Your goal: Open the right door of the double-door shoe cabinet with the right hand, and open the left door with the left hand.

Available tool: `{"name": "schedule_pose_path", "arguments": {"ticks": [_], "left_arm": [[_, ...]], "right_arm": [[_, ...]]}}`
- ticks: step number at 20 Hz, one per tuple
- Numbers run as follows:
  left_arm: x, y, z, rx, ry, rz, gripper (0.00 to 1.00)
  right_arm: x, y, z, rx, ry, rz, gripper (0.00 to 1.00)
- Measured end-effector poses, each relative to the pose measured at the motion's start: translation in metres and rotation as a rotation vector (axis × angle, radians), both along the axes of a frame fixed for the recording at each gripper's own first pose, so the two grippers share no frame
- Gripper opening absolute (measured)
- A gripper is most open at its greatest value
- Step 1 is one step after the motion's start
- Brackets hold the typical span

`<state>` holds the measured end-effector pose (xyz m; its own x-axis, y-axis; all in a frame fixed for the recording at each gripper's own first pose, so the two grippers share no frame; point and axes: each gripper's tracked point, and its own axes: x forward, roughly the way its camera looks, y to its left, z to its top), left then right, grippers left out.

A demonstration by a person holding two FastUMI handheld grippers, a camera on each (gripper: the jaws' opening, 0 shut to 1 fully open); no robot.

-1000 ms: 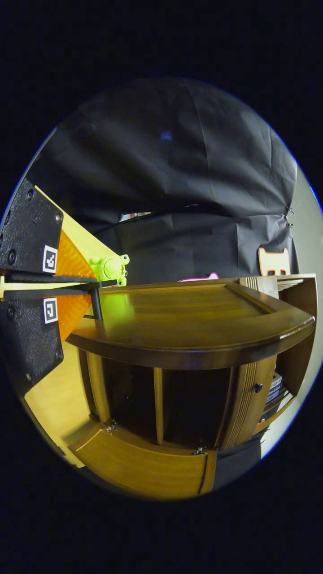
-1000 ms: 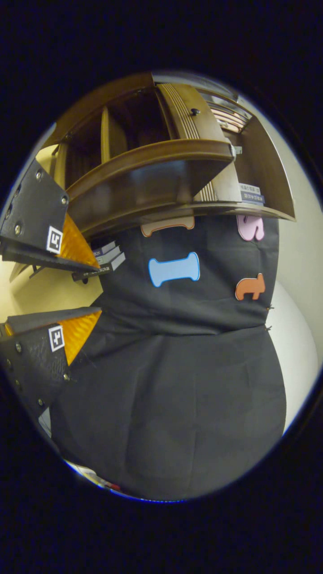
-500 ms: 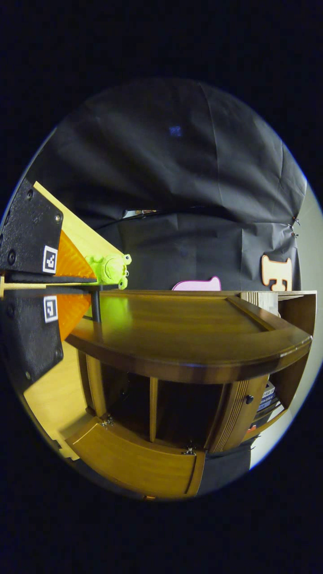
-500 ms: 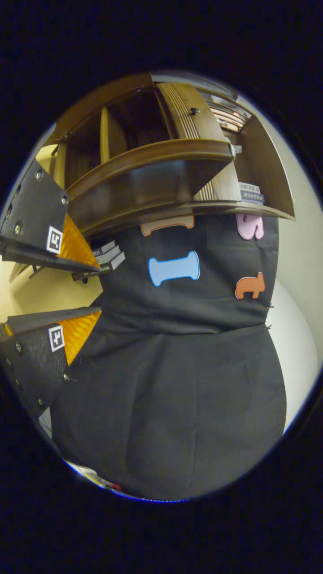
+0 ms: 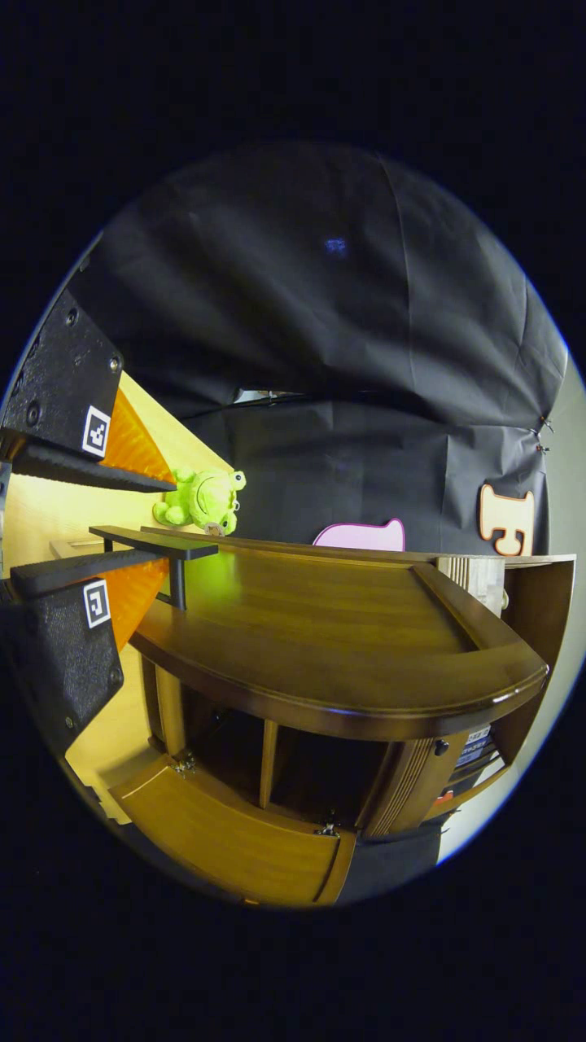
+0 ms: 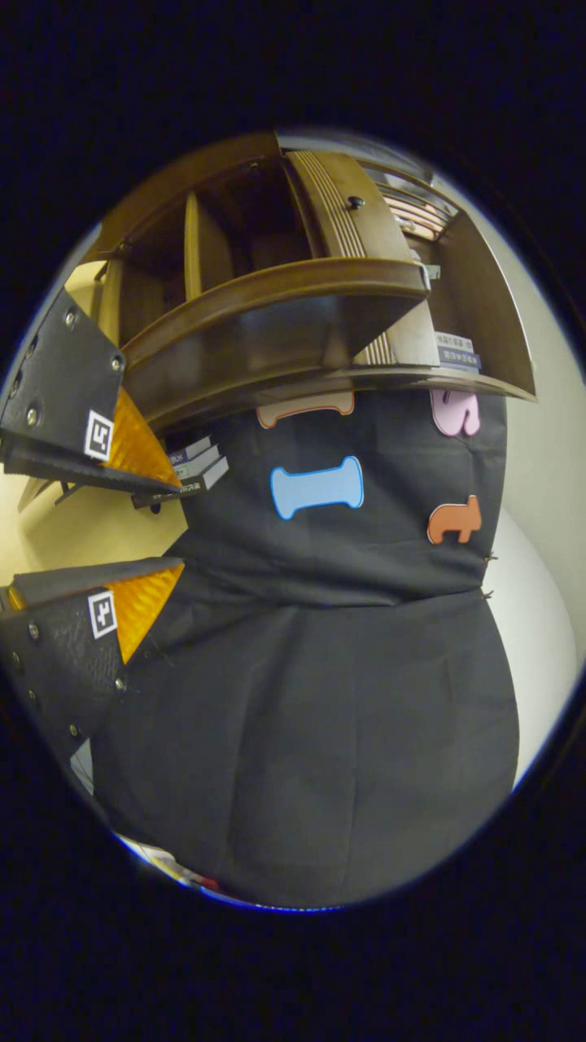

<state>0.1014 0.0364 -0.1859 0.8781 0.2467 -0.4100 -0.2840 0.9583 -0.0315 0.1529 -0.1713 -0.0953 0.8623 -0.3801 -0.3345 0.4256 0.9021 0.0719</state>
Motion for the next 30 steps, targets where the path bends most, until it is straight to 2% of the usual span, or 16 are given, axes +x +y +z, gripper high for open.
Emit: {"name": "schedule_pose_path", "arguments": {"ticks": [1, 3, 4, 7, 11, 13, 14, 16, 17, 19, 21, 23, 26, 28, 29, 30], "left_arm": [[-0.003, 0.003, 0.004, 0.012, 0.000, 0.005, 0.38], [-0.014, 0.015, 0.009, 0.039, 0.005, 0.033, 0.41], [-0.018, 0.023, 0.015, 0.055, -0.007, 0.058, 0.38], [-0.035, 0.058, 0.040, 0.098, -0.042, 0.162, 0.41], [-0.047, 0.076, 0.074, 0.065, -0.113, 0.240, 0.38], [-0.052, 0.081, 0.097, 0.087, -0.146, 0.266, 0.41], [-0.054, 0.082, 0.110, 0.103, -0.161, 0.278, 0.37], [-0.052, 0.084, 0.138, 0.127, -0.195, 0.293, 0.44], [-0.050, 0.082, 0.152, 0.128, -0.217, 0.294, 0.42], [-0.045, 0.075, 0.180, 0.136, -0.256, 0.297, 0.37], [-0.041, 0.069, 0.203, 0.157, -0.287, 0.296, 0.37], [-0.038, 0.064, 0.222, 0.188, -0.305, 0.284, 0.39], [-0.018, 0.040, 0.245, 0.225, -0.319, 0.219, 0.39], [-0.005, 0.022, 0.258, 0.237, -0.339, 0.169, 0.38], [0.003, 0.011, 0.264, 0.234, -0.352, 0.140, 0.37], [0.010, 0.000, 0.269, 0.230, -0.365, 0.113, 0.43]], "right_arm": [[0.000, -0.002, 0.002, -0.008, -0.002, -0.004, 0.44], [0.002, -0.009, 0.008, -0.031, -0.009, -0.017, 0.44], [0.003, -0.012, 0.013, -0.041, -0.017, -0.023, 0.44], [0.013, -0.015, 0.026, -0.063, -0.041, -0.027, 0.44], [0.024, -0.018, 0.046, -0.101, -0.068, -0.020, 0.44], [0.026, -0.019, 0.061, -0.113, -0.093, -0.021, 0.44], [0.026, -0.020, 0.069, -0.121, -0.104, -0.023, 0.44], [0.027, -0.019, 0.088, -0.135, -0.131, -0.023, 0.44], [0.027, -0.017, 0.099, -0.137, -0.149, -0.020, 0.41], [0.025, -0.010, 0.124, -0.147, -0.191, -0.013, 0.44], [0.023, -0.003, 0.150, -0.162, -0.241, 0.003, 0.40], [0.018, 0.007, 0.174, -0.177, -0.287, 0.022, 0.43], [0.019, 0.028, 0.198, -0.181, -0.329, 0.074, 0.46], [0.018, 0.047, 0.203, -0.169, -0.337, 0.122, 0.43], [0.018, 0.058, 0.205, -0.158, -0.343, 0.146, 0.46], [0.018, 0.066, 0.207, -0.152, -0.348, 0.164, 0.43]]}}
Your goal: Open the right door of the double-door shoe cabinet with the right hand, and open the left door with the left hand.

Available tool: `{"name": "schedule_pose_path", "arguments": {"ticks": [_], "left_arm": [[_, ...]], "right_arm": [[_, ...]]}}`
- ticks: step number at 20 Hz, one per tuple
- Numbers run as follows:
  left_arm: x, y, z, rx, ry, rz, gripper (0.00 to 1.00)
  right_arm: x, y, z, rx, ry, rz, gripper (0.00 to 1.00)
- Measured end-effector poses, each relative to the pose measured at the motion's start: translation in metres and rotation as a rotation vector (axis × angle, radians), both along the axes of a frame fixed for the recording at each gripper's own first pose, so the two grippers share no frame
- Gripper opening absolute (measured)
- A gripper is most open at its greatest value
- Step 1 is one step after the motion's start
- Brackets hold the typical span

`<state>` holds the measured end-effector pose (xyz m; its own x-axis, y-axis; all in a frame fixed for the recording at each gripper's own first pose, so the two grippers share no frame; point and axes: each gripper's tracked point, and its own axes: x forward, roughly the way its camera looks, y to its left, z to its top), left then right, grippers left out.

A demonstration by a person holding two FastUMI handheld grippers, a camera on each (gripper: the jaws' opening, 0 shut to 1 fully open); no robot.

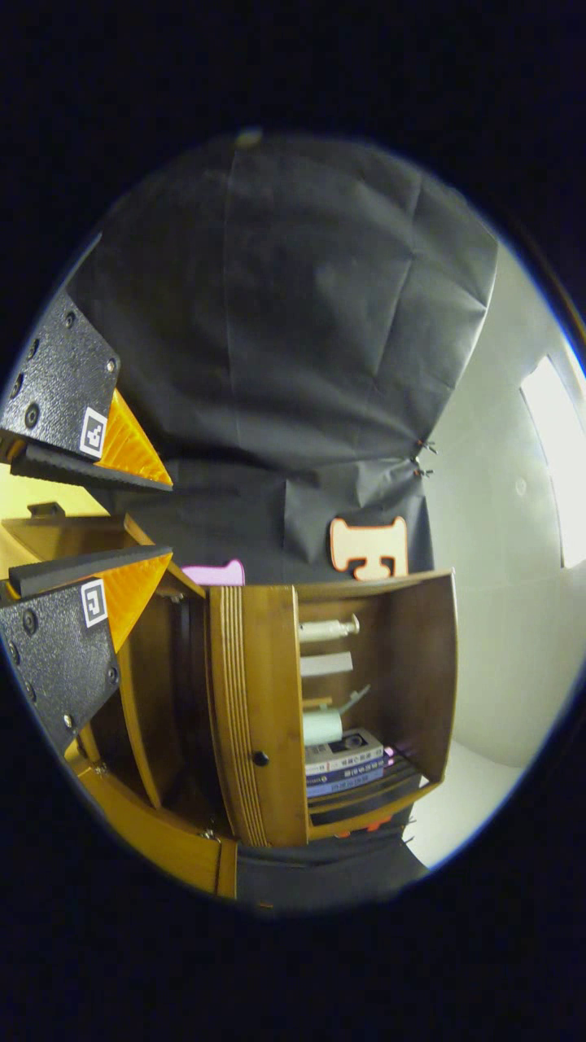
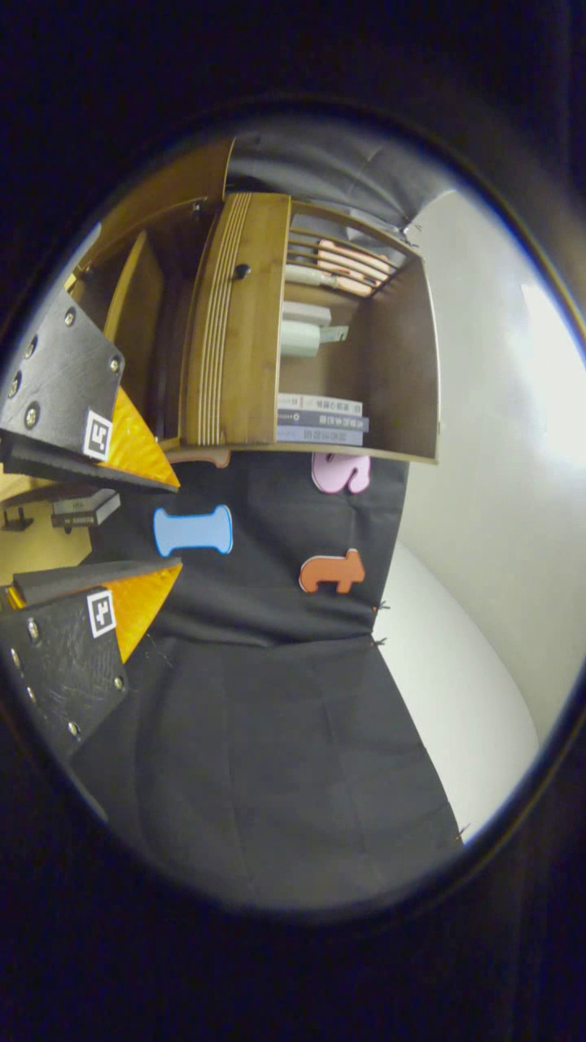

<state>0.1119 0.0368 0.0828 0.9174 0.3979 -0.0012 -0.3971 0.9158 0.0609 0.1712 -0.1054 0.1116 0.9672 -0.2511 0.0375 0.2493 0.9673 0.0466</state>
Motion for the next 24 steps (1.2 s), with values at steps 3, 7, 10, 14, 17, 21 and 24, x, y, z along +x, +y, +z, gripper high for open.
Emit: {"name": "schedule_pose_path", "arguments": {"ticks": [3, 7, 10, 14, 17, 21, 24], "left_arm": [[0.026, -0.031, 0.005, -0.016, -0.022, -0.085, 0.40], [0.057, -0.080, -0.003, -0.027, -0.023, -0.201, 0.37], [0.077, -0.128, -0.017, -0.055, -0.005, -0.316, 0.40], [0.094, -0.176, -0.038, -0.059, 0.025, -0.414, 0.42], [0.103, -0.200, -0.050, -0.082, 0.041, -0.457, 0.41], [0.103, -0.220, -0.065, -0.120, 0.061, -0.481, 0.43], [0.102, -0.230, -0.070, -0.132, 0.058, -0.496, 0.56]], "right_arm": [[0.002, 0.026, -0.007, 0.023, 0.011, 0.057, 0.43], [0.011, 0.067, -0.020, 0.058, 0.038, 0.136, 0.40], [0.014, 0.103, -0.032, 0.100, 0.060, 0.215, 0.41], [0.016, 0.131, -0.042, 0.086, 0.091, 0.262, 0.43], [0.016, 0.146, -0.051, 0.094, 0.110, 0.294, 0.43], [0.012, 0.158, -0.061, 0.109, 0.136, 0.316, 0.44], [0.010, 0.162, -0.064, 0.110, 0.144, 0.321, 0.43]]}}
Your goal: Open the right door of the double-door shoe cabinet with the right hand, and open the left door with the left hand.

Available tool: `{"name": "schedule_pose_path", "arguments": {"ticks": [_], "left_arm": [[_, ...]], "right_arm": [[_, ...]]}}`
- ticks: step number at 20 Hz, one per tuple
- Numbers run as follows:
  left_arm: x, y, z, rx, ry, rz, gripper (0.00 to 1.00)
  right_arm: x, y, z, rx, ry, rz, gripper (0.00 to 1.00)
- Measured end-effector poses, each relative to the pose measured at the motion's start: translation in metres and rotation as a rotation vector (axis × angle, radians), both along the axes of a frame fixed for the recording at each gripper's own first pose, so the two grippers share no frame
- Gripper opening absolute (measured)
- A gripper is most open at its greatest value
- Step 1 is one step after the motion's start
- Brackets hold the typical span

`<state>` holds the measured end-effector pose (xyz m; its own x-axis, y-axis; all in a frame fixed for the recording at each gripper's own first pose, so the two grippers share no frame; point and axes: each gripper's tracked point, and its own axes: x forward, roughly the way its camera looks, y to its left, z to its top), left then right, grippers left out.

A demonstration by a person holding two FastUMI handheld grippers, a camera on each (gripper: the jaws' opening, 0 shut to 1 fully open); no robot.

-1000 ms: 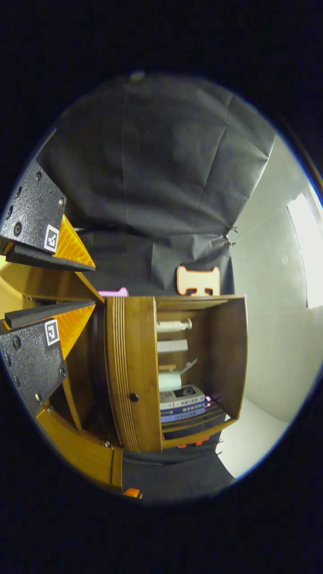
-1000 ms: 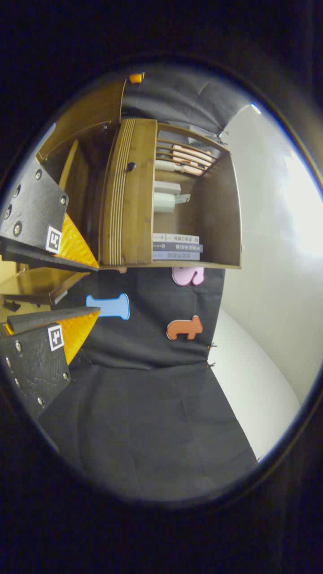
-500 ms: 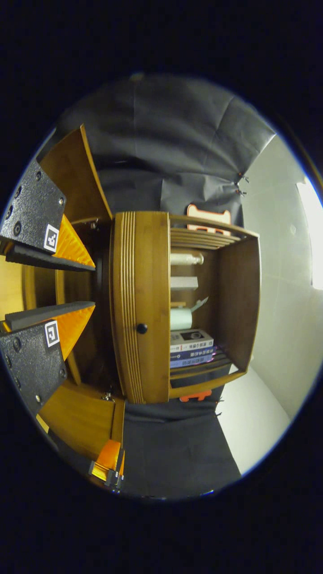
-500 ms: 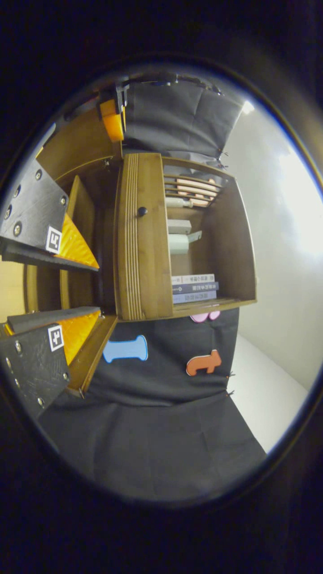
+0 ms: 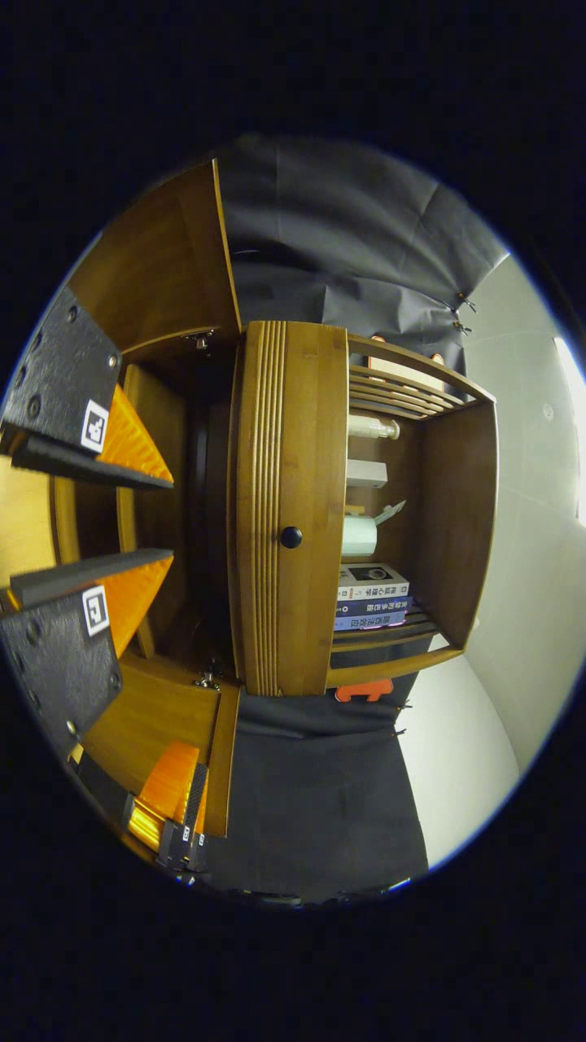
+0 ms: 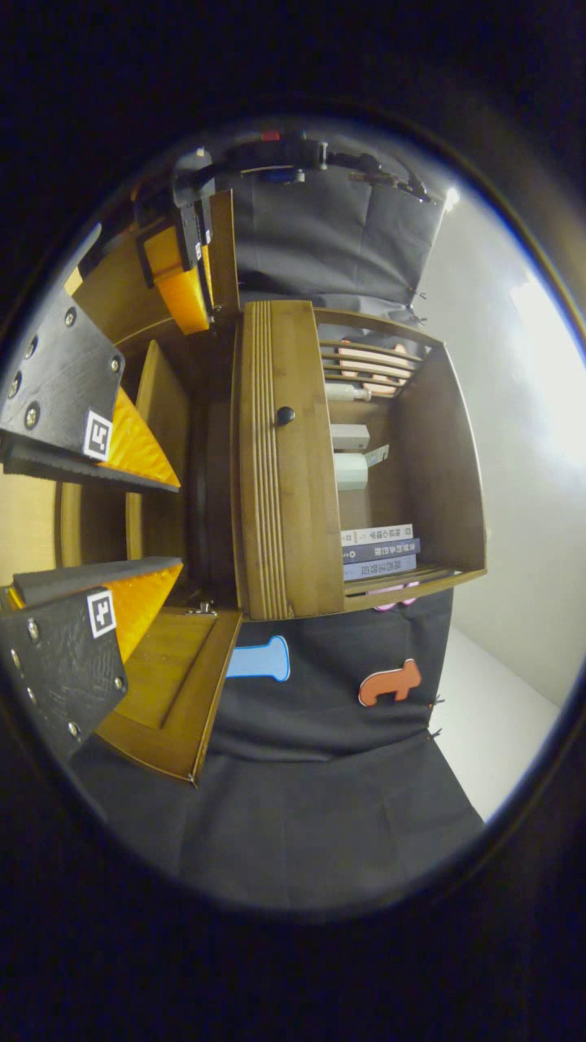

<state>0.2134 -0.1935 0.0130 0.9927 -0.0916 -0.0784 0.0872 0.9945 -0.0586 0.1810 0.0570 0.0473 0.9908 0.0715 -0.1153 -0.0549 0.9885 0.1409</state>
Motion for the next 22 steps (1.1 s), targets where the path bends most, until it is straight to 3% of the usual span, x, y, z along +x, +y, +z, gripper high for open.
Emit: {"name": "schedule_pose_path", "arguments": {"ticks": [2, 3, 4, 5, 6, 9, 10, 14, 19, 22], "left_arm": [[0.001, -0.007, -0.003, -0.004, 0.003, -0.017, 0.68], [0.000, -0.008, -0.004, -0.007, 0.005, -0.022, 0.74], [-0.001, -0.010, -0.005, -0.013, 0.007, -0.027, 0.86], [0.000, -0.012, -0.004, -0.019, 0.005, -0.029, 0.92], [0.001, -0.011, -0.004, -0.021, 0.001, -0.017, 0.93], [0.000, -0.009, -0.002, -0.013, -0.019, 0.003, 0.96], [0.002, -0.006, -0.002, -0.003, -0.026, 0.016, 0.92], [0.002, -0.006, -0.001, -0.018, -0.035, 0.017, 0.96], [0.000, -0.006, -0.007, -0.023, -0.018, 0.013, 0.92], [0.001, -0.013, -0.009, -0.050, -0.015, -0.012, 0.96]], "right_arm": [[0.002, 0.001, -0.001, 0.002, 0.000, 0.002, 0.52], [0.004, 0.001, -0.001, 0.006, -0.001, 0.005, 0.49], [0.003, 0.003, -0.001, 0.017, -0.003, 0.014, 0.60], [0.005, 0.004, -0.003, 0.024, 0.000, 0.011, 0.65], [0.005, 0.002, -0.003, 0.029, -0.001, 0.010, 0.65], [0.001, 0.008, 0.001, 0.049, -0.016, 0.040, 0.92], [0.001, 0.012, 0.001, 0.046, -0.024, 0.052, 0.91], [-0.001, 0.010, 0.000, -0.015, -0.035, 0.040, 0.92], [-0.002, 0.012, -0.007, 0.028, -0.007, 0.050, 0.91], [-0.001, 0.006, -0.011, 0.025, 0.005, 0.031, 0.92]]}}
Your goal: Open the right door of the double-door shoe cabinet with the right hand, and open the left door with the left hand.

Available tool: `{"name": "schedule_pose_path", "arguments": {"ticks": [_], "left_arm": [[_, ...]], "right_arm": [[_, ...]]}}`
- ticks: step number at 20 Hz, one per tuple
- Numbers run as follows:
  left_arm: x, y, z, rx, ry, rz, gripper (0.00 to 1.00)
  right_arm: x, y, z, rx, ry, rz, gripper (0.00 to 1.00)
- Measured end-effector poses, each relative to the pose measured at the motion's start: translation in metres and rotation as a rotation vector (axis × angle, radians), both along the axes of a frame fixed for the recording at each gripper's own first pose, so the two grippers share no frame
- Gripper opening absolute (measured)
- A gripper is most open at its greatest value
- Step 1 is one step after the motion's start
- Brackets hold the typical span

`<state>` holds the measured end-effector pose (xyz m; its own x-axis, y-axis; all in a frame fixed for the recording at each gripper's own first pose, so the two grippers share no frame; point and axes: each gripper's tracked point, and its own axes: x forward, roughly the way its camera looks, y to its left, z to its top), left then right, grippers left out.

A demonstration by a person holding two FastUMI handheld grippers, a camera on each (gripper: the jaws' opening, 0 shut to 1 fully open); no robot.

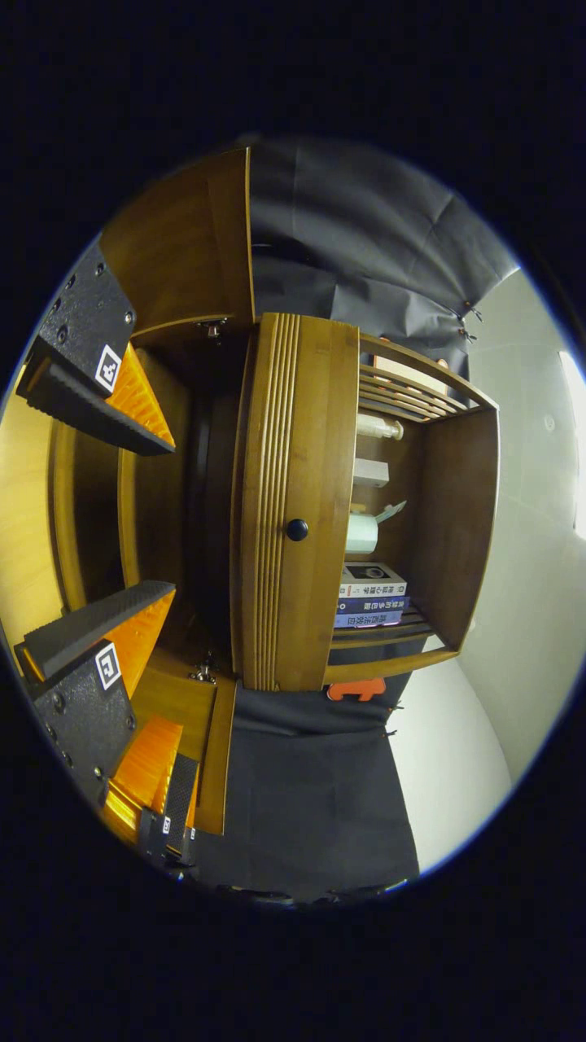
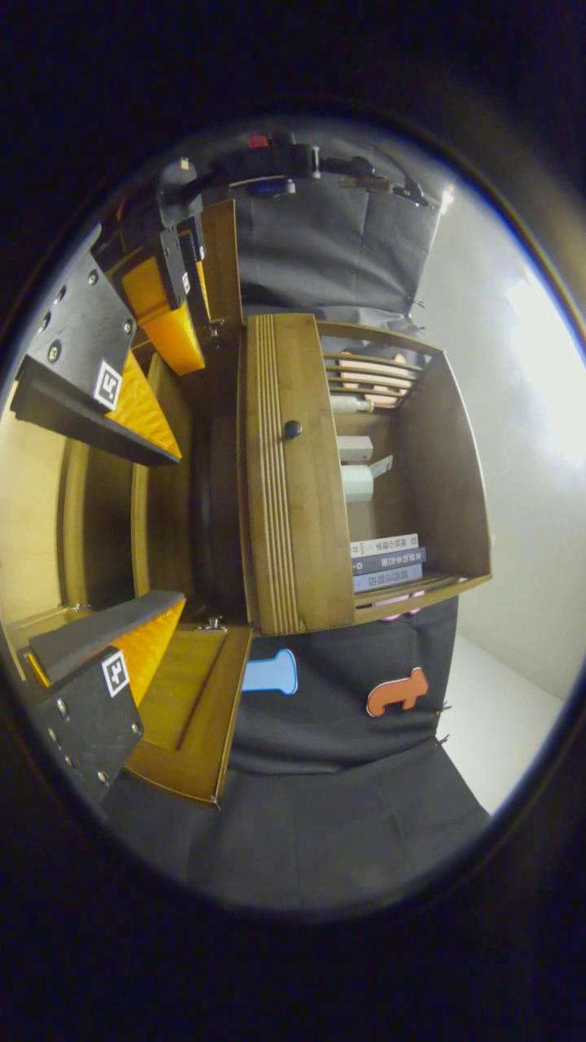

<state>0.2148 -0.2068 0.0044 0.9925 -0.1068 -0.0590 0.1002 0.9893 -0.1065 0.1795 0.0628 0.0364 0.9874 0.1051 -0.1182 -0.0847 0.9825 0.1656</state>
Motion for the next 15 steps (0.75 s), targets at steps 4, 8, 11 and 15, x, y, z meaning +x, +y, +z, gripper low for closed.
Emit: {"name": "schedule_pose_path", "arguments": {"ticks": [4, 8, 11, 15], "left_arm": [[0.002, -0.005, -0.003, 0.009, 0.011, -0.018, 0.96], [-0.002, -0.011, -0.007, 0.009, 0.021, -0.037, 0.96], [-0.001, -0.012, -0.008, 0.016, 0.024, -0.040, 0.96], [0.000, -0.016, -0.009, 0.018, 0.025, -0.053, 0.96]], "right_arm": [[-0.002, -0.008, -0.002, -0.002, 0.005, -0.020, 0.91], [-0.004, -0.007, -0.006, 0.010, 0.017, -0.011, 0.92], [-0.007, -0.012, -0.006, 0.008, 0.014, -0.024, 0.92], [-0.011, -0.033, 0.003, -0.012, -0.015, -0.077, 0.91]]}}
